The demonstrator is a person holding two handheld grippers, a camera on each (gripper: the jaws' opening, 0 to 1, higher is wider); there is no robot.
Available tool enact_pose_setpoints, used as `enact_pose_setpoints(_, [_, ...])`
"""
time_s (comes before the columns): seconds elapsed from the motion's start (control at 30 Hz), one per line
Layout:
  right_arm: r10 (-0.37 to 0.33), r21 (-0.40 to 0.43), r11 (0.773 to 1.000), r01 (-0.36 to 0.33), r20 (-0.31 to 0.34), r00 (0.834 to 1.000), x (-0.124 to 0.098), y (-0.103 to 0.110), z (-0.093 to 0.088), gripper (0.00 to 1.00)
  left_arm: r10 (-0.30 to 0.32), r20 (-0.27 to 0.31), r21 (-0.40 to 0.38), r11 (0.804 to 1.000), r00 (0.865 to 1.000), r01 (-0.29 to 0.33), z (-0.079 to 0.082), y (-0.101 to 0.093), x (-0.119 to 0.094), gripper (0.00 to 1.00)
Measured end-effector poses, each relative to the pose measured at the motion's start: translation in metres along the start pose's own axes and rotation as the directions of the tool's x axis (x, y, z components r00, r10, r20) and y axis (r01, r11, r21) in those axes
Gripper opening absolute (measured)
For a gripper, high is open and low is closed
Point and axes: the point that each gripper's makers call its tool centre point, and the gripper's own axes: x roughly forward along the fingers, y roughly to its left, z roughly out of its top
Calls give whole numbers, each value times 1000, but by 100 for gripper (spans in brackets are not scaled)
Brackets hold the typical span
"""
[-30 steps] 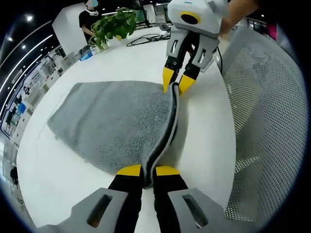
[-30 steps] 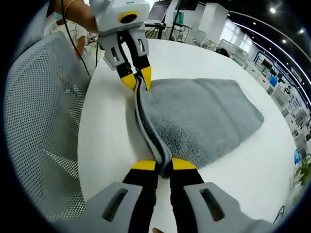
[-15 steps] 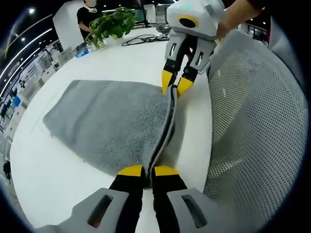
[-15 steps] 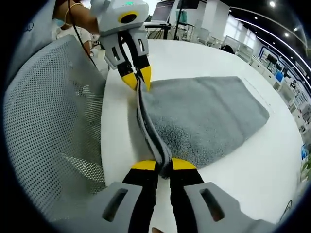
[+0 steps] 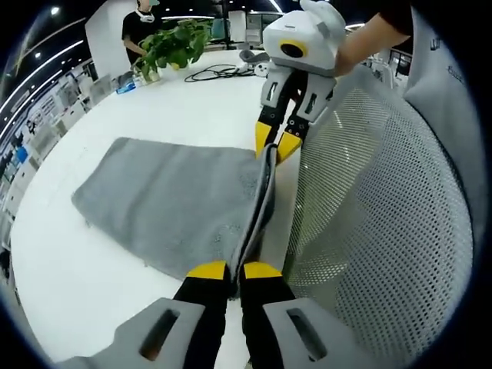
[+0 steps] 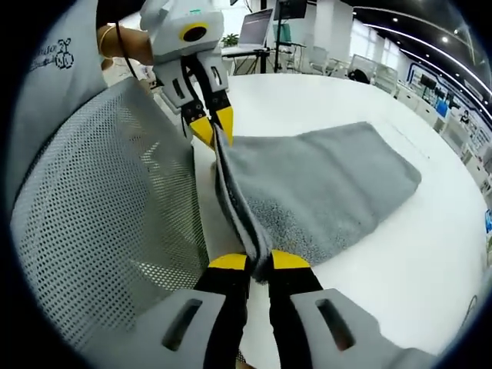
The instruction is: Fold the towel on the table until its edges align and the towel forms a compact rectangular stack.
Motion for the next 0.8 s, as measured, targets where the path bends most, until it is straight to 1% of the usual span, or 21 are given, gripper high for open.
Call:
enact_pose_setpoints(0.07, [-2, 8, 1000, 2, 8, 1000, 1, -2, 1, 6, 6, 2, -5, 1000, 1000, -6, -3, 1, 2, 5])
enact_pose_setpoints(0.17, [-1, 9, 1000, 1, 3, 1000, 4, -3, -1, 6, 10, -4, -3, 1000, 1000, -10, -6, 1, 8, 5])
enact_pose_setpoints(0.3, [2, 12, 1000, -2, -5, 1000, 9, -1, -4, 6, 8, -34, 40, 999, 999, -7, -15, -3, 19, 6])
enact_pose_setpoints(0.33, [3, 11, 1000, -2, -10, 1000, 10, -1, -5, 6, 8, -43, 64, 998, 999, -5, -18, -5, 22, 6])
enact_pose_setpoints(0.43, [3, 14, 1000, -3, -11, 1000, 8, -1, -3, 6, 9, -60, 114, 993, 998, -2, -21, -8, 27, 7])
enact_pose_setpoints(0.53, [4, 16, 1000, -4, -13, 1000, 8, -1, -4, 7, 5, -66, 161, 987, 998, 6, -21, -10, 29, 9])
enact_pose_setpoints(0.57, [4, 14, 1000, -4, -14, 1000, 9, -1, -4, 7, -5, -71, 183, 983, 997, 18, -22, -11, 30, 10])
enact_pose_setpoints(0.6, [4, 14, 1000, -4, -15, 1000, 9, -1, -4, 7, -7, -78, 252, 967, 997, 27, -23, -11, 30, 11])
enact_pose_setpoints(0.63, [3, 16, 1000, -3, -14, 1000, 9, -1, -5, 7, -3, -80, 274, 961, 997, 25, -23, -10, 30, 11])
enact_pose_setpoints(0.7, [3, 16, 1000, -2, -15, 1000, 10, -2, -5, 7, 17, -86, 332, 943, 996, 13, -22, -11, 31, 12])
enact_pose_setpoints(0.8, [1, 25, 1000, 0, -12, 1000, 9, -2, -4, 7, 30, -85, 347, 938, 996, 1, -22, -12, 31, 12])
